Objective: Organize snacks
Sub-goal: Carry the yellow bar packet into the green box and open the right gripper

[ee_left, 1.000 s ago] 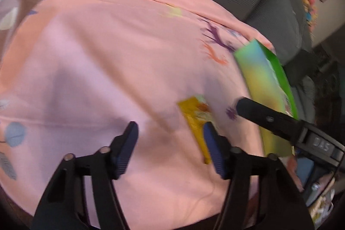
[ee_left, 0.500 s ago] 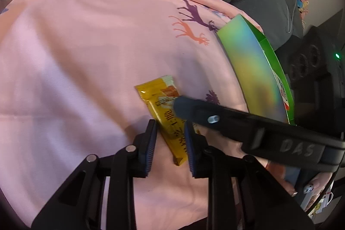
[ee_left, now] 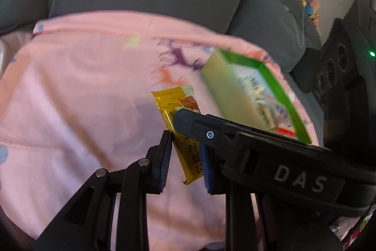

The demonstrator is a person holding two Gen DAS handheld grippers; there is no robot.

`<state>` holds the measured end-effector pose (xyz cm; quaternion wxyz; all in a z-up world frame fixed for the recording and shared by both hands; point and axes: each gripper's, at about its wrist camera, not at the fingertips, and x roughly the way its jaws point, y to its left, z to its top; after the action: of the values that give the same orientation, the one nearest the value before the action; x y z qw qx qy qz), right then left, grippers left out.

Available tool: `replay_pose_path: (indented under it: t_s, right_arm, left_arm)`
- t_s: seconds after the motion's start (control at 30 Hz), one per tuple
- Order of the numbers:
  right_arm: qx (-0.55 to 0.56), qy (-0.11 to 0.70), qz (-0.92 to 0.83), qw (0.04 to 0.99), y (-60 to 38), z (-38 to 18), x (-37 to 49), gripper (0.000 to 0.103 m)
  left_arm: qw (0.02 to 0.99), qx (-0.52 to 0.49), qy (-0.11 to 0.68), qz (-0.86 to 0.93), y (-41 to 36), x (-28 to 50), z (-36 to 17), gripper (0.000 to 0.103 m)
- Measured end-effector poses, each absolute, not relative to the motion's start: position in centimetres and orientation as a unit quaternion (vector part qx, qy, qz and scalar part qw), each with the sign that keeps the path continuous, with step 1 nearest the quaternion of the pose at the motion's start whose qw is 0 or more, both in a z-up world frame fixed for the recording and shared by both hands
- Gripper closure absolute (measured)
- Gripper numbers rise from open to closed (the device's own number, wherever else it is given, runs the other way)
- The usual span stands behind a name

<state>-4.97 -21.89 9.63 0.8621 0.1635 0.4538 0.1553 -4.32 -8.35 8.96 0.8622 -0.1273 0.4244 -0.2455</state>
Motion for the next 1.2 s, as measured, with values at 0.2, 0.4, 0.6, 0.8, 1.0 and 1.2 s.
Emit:
replay_pose_path:
  t_s: [0.2,0.4,0.6,0.8,1.0,1.2]
  right_arm:
    - [0.159,0.382,0.141,0.900,-24.9,13.9,-7.8,0.065]
    - [0.173,0.333,0.105,0.921,-28.9,16.0,-10.0,0.065]
    - [0.212,0.312,0.072,0.923,-33.6,16.1,-11.0,0.065]
    - [0.250,0.315,0.043,0.914,-37.3,14.9,-10.9,0.065]
    - [0.275,0.330,0.019,0.903,-39.6,13.4,-10.3,0.065]
    - [0.294,0.351,0.007,0.889,-41.0,11.8,-9.2,0.065]
  left_arm:
    - [0.874,-0.112,0.386,-0.273,-12.3,-5.3,12.2,0.082]
    - [0.875,-0.087,0.365,-0.307,-16.1,-6.5,13.7,0.081]
    - [0.866,-0.061,0.364,-0.338,-20.9,-6.2,14.0,0.081]
    - [0.854,-0.045,0.377,-0.357,-24.7,-5.6,13.4,0.081]
    - [0.838,-0.033,0.400,-0.371,-27.2,-4.9,12.2,0.081]
    - [0.823,-0.033,0.425,-0.375,-28.2,-4.1,11.1,0.081]
